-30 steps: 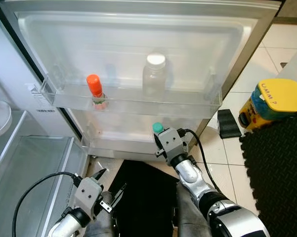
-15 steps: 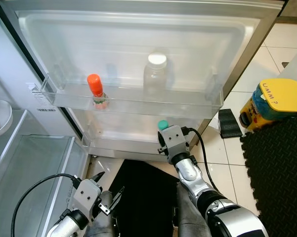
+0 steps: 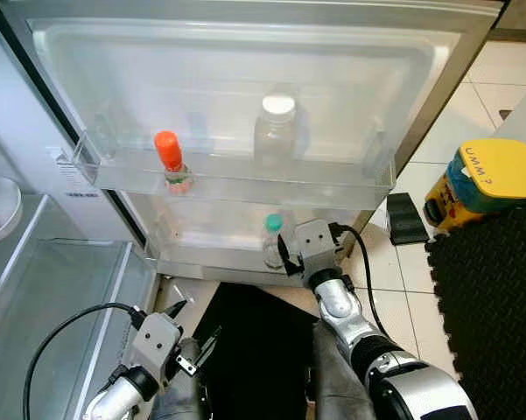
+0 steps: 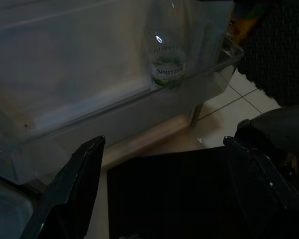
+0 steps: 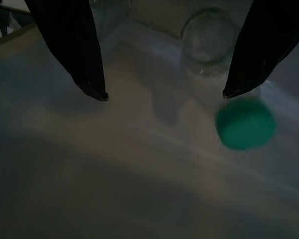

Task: Restocking fridge

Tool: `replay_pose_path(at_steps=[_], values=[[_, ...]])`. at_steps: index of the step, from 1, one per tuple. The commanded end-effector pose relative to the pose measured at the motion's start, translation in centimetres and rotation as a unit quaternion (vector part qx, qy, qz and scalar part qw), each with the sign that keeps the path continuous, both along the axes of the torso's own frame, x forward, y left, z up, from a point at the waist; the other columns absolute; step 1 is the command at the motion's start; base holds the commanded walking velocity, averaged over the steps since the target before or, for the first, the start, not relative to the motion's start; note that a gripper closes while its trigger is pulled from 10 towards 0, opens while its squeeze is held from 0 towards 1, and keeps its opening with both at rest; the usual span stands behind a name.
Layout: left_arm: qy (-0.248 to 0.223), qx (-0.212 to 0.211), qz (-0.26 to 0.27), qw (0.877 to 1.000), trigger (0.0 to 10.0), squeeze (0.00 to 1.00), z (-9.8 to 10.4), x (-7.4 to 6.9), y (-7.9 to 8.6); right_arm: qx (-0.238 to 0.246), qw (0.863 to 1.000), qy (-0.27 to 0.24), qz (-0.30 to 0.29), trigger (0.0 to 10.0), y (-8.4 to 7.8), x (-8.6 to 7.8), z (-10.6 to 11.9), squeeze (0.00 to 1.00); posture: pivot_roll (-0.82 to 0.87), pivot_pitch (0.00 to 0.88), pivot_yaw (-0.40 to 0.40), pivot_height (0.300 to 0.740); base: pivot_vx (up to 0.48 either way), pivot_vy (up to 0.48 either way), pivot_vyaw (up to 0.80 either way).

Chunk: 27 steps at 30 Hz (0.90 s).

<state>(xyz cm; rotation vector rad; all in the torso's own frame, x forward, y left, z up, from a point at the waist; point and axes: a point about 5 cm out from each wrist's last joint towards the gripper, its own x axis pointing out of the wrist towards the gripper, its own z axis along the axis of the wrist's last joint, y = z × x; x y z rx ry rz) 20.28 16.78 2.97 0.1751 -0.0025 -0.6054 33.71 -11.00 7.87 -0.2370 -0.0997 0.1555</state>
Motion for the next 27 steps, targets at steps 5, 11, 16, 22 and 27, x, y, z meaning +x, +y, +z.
replay_pose_path(at_steps=[5, 11, 16, 22, 27], values=[[0.004, 0.004, -0.006, 1.000, 10.0, 0.00, 0.2, -0.3, -0.1, 0.033, 0.999, -0.011, 0.020, 10.0, -0.7, -0.7, -0.1, 0.00, -0.05, 0.262, 0.013, 0.622, 0.000, 0.000, 0.00], [0.029, 0.007, 0.013, 0.999, 10.0, 0.00, -0.7, -0.2, 0.2, 0.030, 0.993, 0.050, 0.099, 10.0, -1.1, -2.1, -2.0, 0.00, -0.08, 0.227, 0.006, 0.622, 0.000, 0.000, 0.00], [0.077, 0.019, 0.046, 0.996, 10.0, 0.00, -2.6, -0.7, 0.8, 0.031, 0.986, 0.103, 0.128, 10.0, -2.0, -4.3, -4.5, 0.00, -0.09, 0.205, -0.002, 0.622, 0.000, 0.000, 0.00], [0.143, 0.001, 0.141, 0.980, 10.0, 0.00, -4.9, -1.7, 2.5, 0.053, 0.984, 0.152, 0.079, 10.0, -4.7, -6.4, -7.0, 0.00, -0.10, 0.173, 0.001, 0.622, 0.000, 0.000, 0.00], [0.202, -0.028, 0.237, 0.950, 10.0, 0.00, -6.6, -2.5, 4.3, 0.057, 0.980, 0.189, 0.006, 10.0, -6.9, -7.7, -8.6, 0.00, -0.11, 0.142, 0.002, 0.622, 0.000, 0.000, 0.00]])
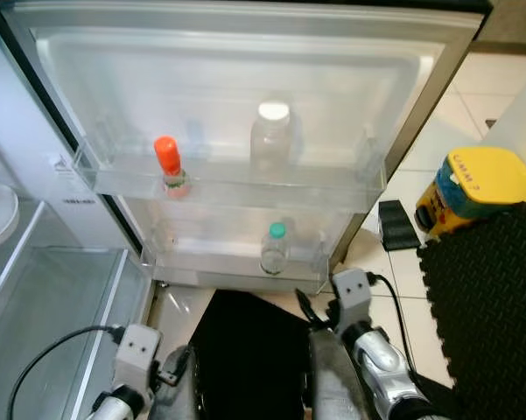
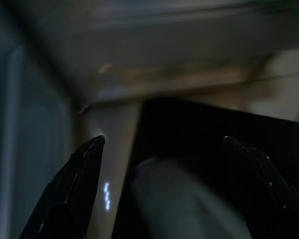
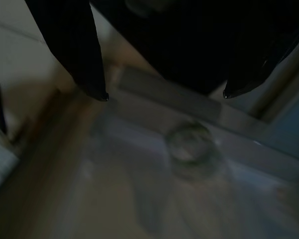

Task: Restocking fridge

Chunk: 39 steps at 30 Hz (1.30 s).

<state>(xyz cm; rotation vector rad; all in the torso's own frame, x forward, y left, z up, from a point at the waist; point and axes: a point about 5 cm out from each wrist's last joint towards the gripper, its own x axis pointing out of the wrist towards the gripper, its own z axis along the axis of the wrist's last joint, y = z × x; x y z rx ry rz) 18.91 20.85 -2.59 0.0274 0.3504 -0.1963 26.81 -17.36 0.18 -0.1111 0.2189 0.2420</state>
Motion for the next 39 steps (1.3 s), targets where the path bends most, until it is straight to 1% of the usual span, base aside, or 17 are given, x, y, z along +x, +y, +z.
replay_pose_path(at_steps=[1, 2, 3, 5, 7, 8, 11, 15, 17, 19, 21, 24, 26, 30, 39], values=[[0.031, -0.011, 0.025, 0.999, 10.0, 0.00, -1.0, -1.1, 0.2, 0.006, 0.999, 0.024, -0.022, 10.0, -0.5, -0.8, -0.9, 0.00, -0.11, 0.142, 0.002, 0.622, 0.000, 0.000, 0.00], [0.072, -0.007, 0.057, 0.996, 10.0, 0.00, -2.2, -1.8, 0.6, 0.003, 0.998, 0.062, -0.031, 10.0, -0.9, -1.8, -2.0, 0.00, -0.11, 0.122, -0.010, 0.622, 0.000, 0.000, 0.00], [0.098, 0.002, 0.067, 0.993, 10.0, 0.00, -3.0, -2.2, 0.7, 0.002, 0.995, 0.095, -0.032, 10.0, -1.0, -2.5, -2.9, 0.00, -0.11, 0.116, -0.013, 0.622, 0.000, 0.000, 0.00], [0.118, 0.016, 0.067, 0.991, 10.0, 0.00, -3.6, -2.8, 0.7, -0.009, 0.991, 0.130, -0.035, 10.0, -1.1, -3.4, -3.9, 0.00, -0.10, 0.103, -0.018, 0.622, 0.000, 0.000, 0.00], [0.122, 0.019, 0.067, 0.990, 10.0, 0.00, -3.8, -3.0, 0.7, -0.013, 0.990, 0.138, -0.035, 10.0, -1.1, -3.6, -4.1, 0.00, -0.10, 0.103, -0.018, 0.622, 0.000, 0.000, 0.00], [0.114, 0.029, 0.062, 0.991, 10.0, 0.00, -3.6, -2.9, 0.7, -0.022, 0.987, 0.153, -0.041, 10.0, -1.3, -3.9, -4.5, 0.00, -0.10, 0.100, -0.017, 0.622, 0.000, 0.000, 0.00], [0.082, 0.032, 0.069, 0.994, 10.0, 0.00, -3.0, -1.8, 0.4, -0.023, 0.979, 0.188, -0.072, 10.0, -1.9, -4.8, -5.4, 0.00, -0.10, 0.079, -0.019, 0.622, 0.000, 0.000, 0.00], [0.078, 0.030, 0.067, 0.994, 10.0, 0.00, -2.9, -1.3, -0.1, -0.009, 0.976, 0.201, -0.084, 10.0, -1.8, -5.3, -5.8, 0.00, -0.09, 0.068, -0.021, 0.622, 0.000, 0.000, 0.00], [0.079, 0.027, 0.059, 0.995, 10.0, 0.00, -2.9, -0.9, -0.5, 0.044, 0.971, 0.220, -0.087, 10.0, -1.2, -5.8, -6.2, 0.00, -0.10, 0.065, -0.021, 0.632, 0.000, 0.000, 0.00], [0.077, 0.031, 0.055, 0.995, 10.0, 0.00, -2.9, -0.6, -0.6, 0.054, 0.970, 0.225, -0.080, 10.0, -0.8, -6.0, -6.3, 0.00, -0.11, 0.061, -0.017, 0.642, 0.000, 0.000, 0.00], [0.075, 0.029, 0.051, 0.995, 10.0, 0.00, -2.8, -0.3, -0.9, 0.028, 0.972, 0.226, -0.060, 10.0, -0.3, -6.1, -6.5, 0.00, -0.12, 0.063, -0.017, 0.652, 0.000, 0.000, 0.00], [0.070, 0.029, 0.048, 0.996, 10.0, 0.00, -2.7, 0.2, -1.1, 0.016, 0.973, 0.221, -0.068, 10.0, -0.3, -6.1, -6.4, 0.00, -0.11, 0.061, -0.014, 0.652, 0.000, 0.000, 0.00], [0.070, 0.029, 0.048, 0.996, 10.0, 0.00, -2.7, 0.2, -1.1, 0.016, 0.973, 0.221, -0.068, 10.0, -0.3, -6.1, -6.4, 0.00, -0.11, 0.061, -0.014, 0.652, 0.000, 0.000, 0.00], [0.065, 0.027, 0.046, 0.996, 10.0, 0.00, -2.5, 0.6, -1.2, 0.009, 0.971, 0.223, -0.083, 10.0, -0.4, -6.0, -6.5, 0.00, -0.11, 0.053, -0.011, 0.652, 0.000, 0.000, 0.00], [0.070, 0.028, 0.053, 0.996, 10.0, 0.00, -2.7, 0.4, -0.8, 0.008, 0.972, 0.224, -0.072, 10.0, -0.1, -6.0, -6.5, 0.00, -0.11, 0.045, -0.014, 0.652, 0.000, 0.000, 0.00]])
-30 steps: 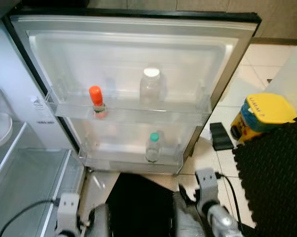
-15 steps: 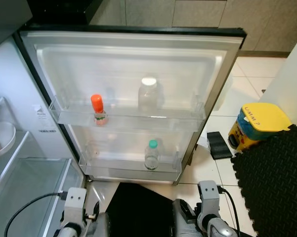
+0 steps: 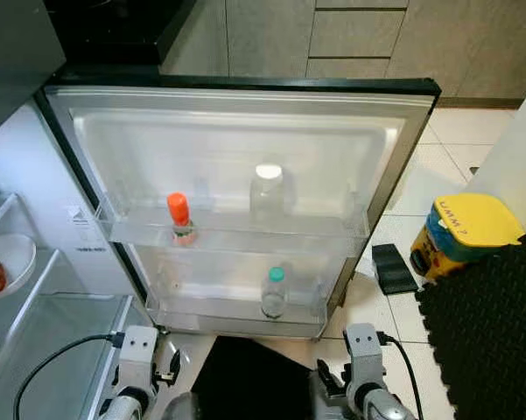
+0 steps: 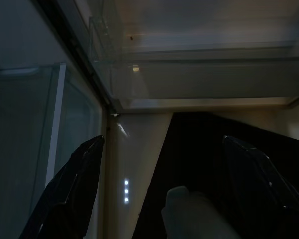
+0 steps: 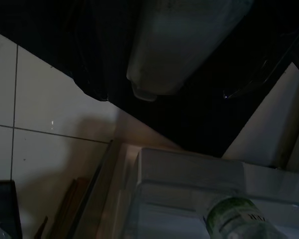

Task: Restocking fridge

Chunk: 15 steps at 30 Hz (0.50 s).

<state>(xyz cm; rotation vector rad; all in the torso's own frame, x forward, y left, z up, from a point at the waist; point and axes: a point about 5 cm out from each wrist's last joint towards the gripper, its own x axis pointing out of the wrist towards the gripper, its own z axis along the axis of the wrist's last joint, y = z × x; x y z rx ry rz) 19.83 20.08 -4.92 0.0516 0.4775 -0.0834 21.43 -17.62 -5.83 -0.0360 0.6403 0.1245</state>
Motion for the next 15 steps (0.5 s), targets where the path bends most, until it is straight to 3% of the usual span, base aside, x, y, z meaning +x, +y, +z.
replay_pose_path(at_steps=[1, 15], values=[[0.010, 0.000, 0.001, 1.000, 10.0, 0.00, -0.4, -0.5, -0.1, 0.004, 1.000, 0.017, -0.002, 10.0, 0.2, -0.6, -0.5, 0.00, -0.11, 0.047, -0.016, 0.652, 0.000, 0.000, 0.00], [0.016, -0.010, -0.001, 1.000, 10.0, 0.00, -0.8, -1.0, -1.2, -0.018, 0.999, 0.028, 0.017, 10.0, 0.8, -0.9, -0.8, 0.00, -0.12, 0.052, -0.024, 0.652, 0.000, 0.000, 0.00]])
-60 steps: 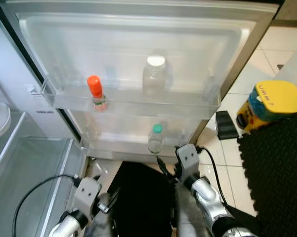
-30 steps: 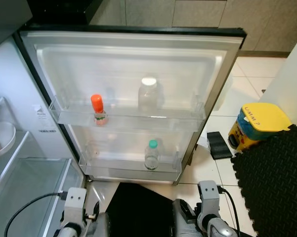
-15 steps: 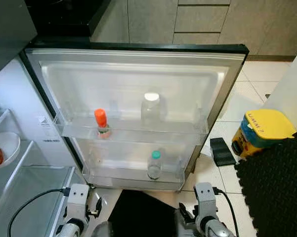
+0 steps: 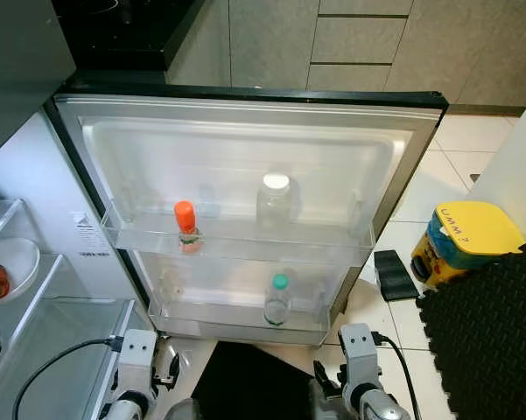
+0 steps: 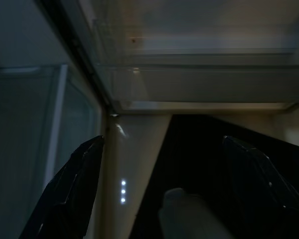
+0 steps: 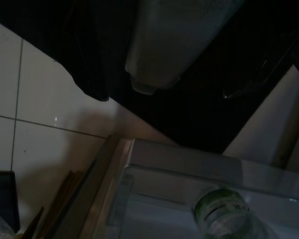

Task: Restocking fridge

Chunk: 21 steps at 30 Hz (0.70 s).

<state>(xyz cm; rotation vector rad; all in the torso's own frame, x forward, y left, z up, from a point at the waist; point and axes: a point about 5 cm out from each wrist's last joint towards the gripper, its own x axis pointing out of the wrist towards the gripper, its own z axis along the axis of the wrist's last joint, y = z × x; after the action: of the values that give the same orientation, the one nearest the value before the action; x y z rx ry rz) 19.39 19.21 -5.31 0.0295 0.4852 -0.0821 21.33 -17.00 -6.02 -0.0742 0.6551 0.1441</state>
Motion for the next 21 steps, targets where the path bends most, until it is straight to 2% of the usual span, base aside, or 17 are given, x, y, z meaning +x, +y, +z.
replay_pose_path(at_steps=[1, 8, 15, 21], values=[[0.011, 0.001, -0.005, 1.000, 10.0, 0.00, -0.44, -0.61, -0.31, -0.003, 1.000, 0.021, 0.002, 10.0, 0.21, -0.83, -0.61, 0.00, -0.12, 0.052, -0.024, 0.652, 0.000, 0.000, 0.00], [0.012, -0.001, -0.007, 1.000, 10.0, 0.00, -0.46, -0.46, -0.58, 0.019, 0.999, 0.019, 0.020, 10.0, 0.20, -0.84, -0.52, 0.00, -0.12, 0.048, -0.025, 0.671, 0.000, 0.000, 0.00], [0.012, -0.001, -0.010, 1.000, 10.0, 0.00, -0.45, -0.33, -0.72, -0.011, 1.000, 0.023, 0.016, 10.0, -0.01, -0.94, -0.65, 0.00, -0.12, 0.039, -0.016, 0.676, 0.000, 0.000, 0.00], [0.012, -0.002, -0.010, 1.000, 10.0, 0.00, -0.33, 0.11, -0.86, -0.014, 0.999, 0.029, 0.021, 10.0, 0.10, -1.13, -0.80, 0.00, -0.12, 0.035, -0.018, 0.676, 0.000, 0.000, 0.00]])
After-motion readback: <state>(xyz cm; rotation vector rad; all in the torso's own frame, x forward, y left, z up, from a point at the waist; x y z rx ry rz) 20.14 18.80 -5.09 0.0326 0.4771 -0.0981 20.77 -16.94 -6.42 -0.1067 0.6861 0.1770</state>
